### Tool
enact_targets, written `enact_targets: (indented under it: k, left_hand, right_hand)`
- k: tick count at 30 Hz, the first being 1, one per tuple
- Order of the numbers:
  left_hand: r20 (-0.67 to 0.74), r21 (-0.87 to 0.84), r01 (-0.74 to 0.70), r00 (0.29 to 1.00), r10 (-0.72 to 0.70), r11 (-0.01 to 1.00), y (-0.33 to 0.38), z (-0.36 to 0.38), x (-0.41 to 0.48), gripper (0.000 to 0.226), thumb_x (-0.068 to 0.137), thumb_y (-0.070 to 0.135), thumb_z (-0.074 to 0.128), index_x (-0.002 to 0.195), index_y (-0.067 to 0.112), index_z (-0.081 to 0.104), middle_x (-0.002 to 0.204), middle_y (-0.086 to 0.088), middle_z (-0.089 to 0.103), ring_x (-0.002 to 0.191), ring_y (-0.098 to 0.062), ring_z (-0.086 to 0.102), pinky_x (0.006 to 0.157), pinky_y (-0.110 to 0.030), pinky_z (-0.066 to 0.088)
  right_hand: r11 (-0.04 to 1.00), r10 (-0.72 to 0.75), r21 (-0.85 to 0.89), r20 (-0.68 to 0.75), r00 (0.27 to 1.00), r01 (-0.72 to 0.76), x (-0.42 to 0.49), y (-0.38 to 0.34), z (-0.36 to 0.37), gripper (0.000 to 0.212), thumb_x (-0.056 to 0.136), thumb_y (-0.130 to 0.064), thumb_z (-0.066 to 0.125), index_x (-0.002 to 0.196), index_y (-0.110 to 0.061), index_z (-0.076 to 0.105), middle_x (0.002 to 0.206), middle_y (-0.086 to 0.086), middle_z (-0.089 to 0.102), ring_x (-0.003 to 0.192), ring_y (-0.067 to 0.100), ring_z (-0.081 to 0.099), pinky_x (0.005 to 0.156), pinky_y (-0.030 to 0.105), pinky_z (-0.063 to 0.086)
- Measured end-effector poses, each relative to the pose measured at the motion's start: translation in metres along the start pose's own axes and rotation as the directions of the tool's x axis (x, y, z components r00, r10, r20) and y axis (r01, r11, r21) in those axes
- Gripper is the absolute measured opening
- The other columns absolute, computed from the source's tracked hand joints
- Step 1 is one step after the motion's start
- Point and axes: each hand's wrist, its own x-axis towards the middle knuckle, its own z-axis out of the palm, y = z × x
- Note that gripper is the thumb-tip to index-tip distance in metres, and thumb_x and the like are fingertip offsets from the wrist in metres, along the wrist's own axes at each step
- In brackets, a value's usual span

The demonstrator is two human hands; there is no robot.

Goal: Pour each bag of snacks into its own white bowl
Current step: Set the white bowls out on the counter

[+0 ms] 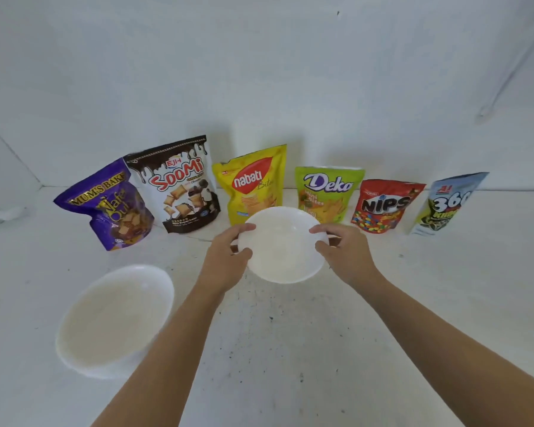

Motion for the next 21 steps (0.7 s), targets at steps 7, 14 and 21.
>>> enact_targets:
  k: [7, 14, 21]
  left_hand:
    - [0.045, -0.036, 0.152, 0.988, -0.151, 0.988, -0.043, 0.038, 0.019, 0.055, 0.085, -0.012, 0.05, 0.119, 0.027, 0.069, 0.131, 0.0, 0.06, 0.102, -0.024, 0.06, 0.077, -0.032, 0.051]
    - [0.045, -0.007, 0.156, 0.987, -0.156, 0.988, -0.054, 0.036, 0.027, 0.05, 0.088, -0.008, 0.059, 0.121, 0.028, 0.069, 0.131, 0.002, 0.061, 0.117, -0.026, 0.06, 0.085, -0.034, 0.054]
    - [-0.05, -0.01, -0.034, 0.998, 0.034, 0.999, 0.004, -0.009, 0.012, 0.019, 0.099, 0.031, 0.065, 0.116, 0.03, 0.072, 0.122, 0.011, 0.069, 0.119, -0.01, 0.06, 0.101, -0.033, 0.049]
  right_hand:
    - [0.989, 0.138, -0.066, 0.063, 0.988, -0.134, 0.006, 0.058, 0.009, 0.032, 0.08, 0.005, 0.068, 0.097, -0.021, 0.075, 0.119, 0.005, 0.072, 0.077, 0.014, 0.069, 0.061, 0.007, 0.052]
    - [0.988, 0.118, -0.11, 0.056, 0.991, -0.111, 0.01, 0.062, 0.02, 0.028, 0.081, 0.002, 0.07, 0.102, -0.015, 0.075, 0.12, 0.004, 0.07, 0.094, 0.019, 0.066, 0.079, 0.018, 0.054]
    - [0.99, -0.135, -0.044, 0.022, 0.991, 0.136, 0.012, -0.008, 0.024, 0.01, 0.085, -0.007, 0.072, 0.092, -0.014, 0.072, 0.094, -0.01, 0.067, 0.088, 0.003, 0.057, 0.077, 0.002, 0.037]
